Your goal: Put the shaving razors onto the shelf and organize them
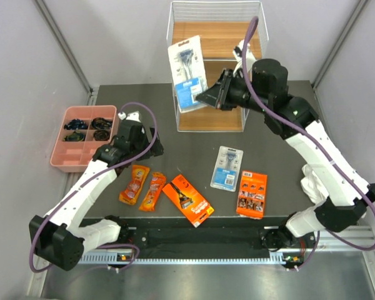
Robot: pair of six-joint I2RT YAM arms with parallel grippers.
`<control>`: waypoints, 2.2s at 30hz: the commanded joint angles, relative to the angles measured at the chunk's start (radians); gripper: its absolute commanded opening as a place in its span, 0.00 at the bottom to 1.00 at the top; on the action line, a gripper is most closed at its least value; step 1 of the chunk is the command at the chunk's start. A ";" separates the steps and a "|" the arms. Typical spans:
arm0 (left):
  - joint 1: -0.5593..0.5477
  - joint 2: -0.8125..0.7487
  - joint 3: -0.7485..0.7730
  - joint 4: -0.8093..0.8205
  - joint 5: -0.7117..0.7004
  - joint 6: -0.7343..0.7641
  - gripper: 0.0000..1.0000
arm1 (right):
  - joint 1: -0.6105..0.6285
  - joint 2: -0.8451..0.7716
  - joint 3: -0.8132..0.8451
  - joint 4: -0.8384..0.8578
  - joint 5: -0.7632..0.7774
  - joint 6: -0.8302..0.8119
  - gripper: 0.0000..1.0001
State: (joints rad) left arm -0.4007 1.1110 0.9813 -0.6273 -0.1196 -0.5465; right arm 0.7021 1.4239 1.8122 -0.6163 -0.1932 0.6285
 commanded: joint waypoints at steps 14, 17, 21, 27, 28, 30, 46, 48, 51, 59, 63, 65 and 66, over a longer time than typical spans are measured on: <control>0.000 -0.010 -0.038 0.043 0.028 0.008 0.97 | -0.205 0.245 0.381 0.105 -0.252 0.085 0.00; 0.000 -0.010 -0.039 0.046 0.037 0.003 0.97 | -0.216 0.283 0.426 0.124 -0.264 0.117 0.00; 0.000 -0.008 -0.047 0.055 0.054 -0.006 0.97 | -0.263 0.345 0.461 0.171 -0.300 0.183 0.00; 0.000 -0.011 -0.055 0.055 0.057 -0.009 0.97 | -0.317 0.395 0.502 0.290 -0.367 0.303 0.00; 0.000 -0.010 -0.056 0.055 0.054 -0.009 0.97 | -0.320 0.412 0.515 0.286 -0.368 0.307 0.00; 0.000 -0.010 -0.056 0.052 0.055 -0.009 0.97 | -0.320 0.426 0.542 0.280 -0.374 0.312 0.00; 0.000 -0.013 -0.078 0.060 0.069 -0.020 0.97 | -0.319 0.469 0.541 0.270 -0.353 0.370 0.00; 0.000 -0.016 -0.079 0.060 0.070 -0.020 0.97 | -0.317 0.477 0.541 0.265 -0.347 0.381 0.00; -0.001 -0.016 -0.078 0.058 0.072 -0.021 0.97 | -0.308 0.489 0.547 0.251 -0.330 0.384 0.00; 0.000 -0.016 -0.075 0.055 0.078 -0.017 0.97 | -0.302 0.529 0.559 0.225 -0.298 0.398 0.01; 0.000 -0.019 -0.070 0.044 0.077 -0.012 0.97 | -0.296 0.555 0.593 0.208 -0.295 0.405 0.06; 0.000 -0.020 -0.072 0.044 0.075 -0.013 0.97 | -0.296 0.563 0.608 0.194 -0.295 0.405 0.10; -0.001 -0.022 -0.073 0.046 0.077 -0.012 0.97 | -0.294 0.563 0.608 0.190 -0.293 0.407 0.12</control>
State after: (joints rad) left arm -0.4007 1.1107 0.9081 -0.6125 -0.0452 -0.5552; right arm 0.3939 1.9820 2.3524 -0.4358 -0.5049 1.0294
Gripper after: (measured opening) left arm 0.970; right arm 0.109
